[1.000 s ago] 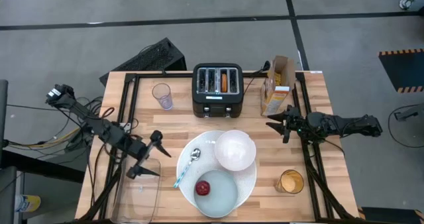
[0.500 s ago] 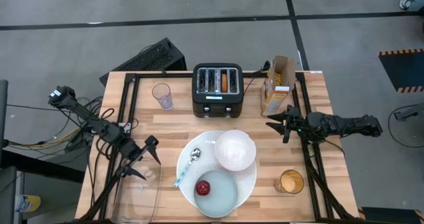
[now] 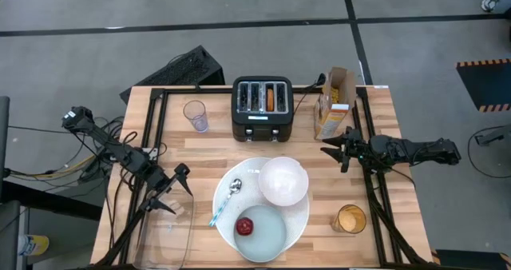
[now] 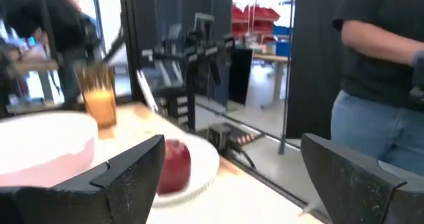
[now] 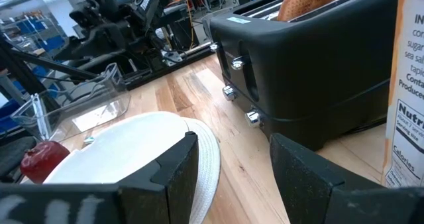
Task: Arrange a breakfast setting
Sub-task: Pour the cereal from the cereal box into the white bowl
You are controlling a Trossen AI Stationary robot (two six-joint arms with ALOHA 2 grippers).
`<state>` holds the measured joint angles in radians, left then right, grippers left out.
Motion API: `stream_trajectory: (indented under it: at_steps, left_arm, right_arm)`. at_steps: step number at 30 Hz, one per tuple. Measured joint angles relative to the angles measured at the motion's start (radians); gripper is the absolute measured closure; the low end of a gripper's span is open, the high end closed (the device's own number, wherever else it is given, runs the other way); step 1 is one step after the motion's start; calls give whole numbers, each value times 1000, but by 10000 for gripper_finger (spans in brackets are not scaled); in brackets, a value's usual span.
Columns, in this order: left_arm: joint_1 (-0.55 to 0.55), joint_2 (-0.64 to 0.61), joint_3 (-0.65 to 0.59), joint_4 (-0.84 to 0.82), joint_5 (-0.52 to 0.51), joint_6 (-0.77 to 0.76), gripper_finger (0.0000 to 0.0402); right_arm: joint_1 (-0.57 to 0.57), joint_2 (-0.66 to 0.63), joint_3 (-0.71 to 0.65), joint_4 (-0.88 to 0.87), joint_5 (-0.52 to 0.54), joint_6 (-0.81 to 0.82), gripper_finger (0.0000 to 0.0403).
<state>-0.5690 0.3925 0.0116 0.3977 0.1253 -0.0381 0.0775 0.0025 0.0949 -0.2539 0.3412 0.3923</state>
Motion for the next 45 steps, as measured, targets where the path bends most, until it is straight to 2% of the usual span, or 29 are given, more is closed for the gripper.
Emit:
stream_trajectory:
  at_steps: [3, 10, 16, 24, 45]
  left_arm:
    - [0, -10, 0, -78, -17, -20, 62]
    - [0, -9, 0, -187, -102, 49, 62]
    - [0, -11, 0, -226, -112, -30, 62]
    - [0, -89, 0, -387, -121, -35, 62]
    - [2, -379, -1, -378, -141, -34, 62]
  right_arm:
    - [0, 0, 0, 0, 0, 0, 195]
    - [0, 0, 0, 0, 0, 0, 195]
    - [0, 0, 0, 0, 0, 0, 195]
    - [0, 0, 0, 0, 0, 0, 195]
    - [-4, 0, 0, 0, 0, 0, 195]
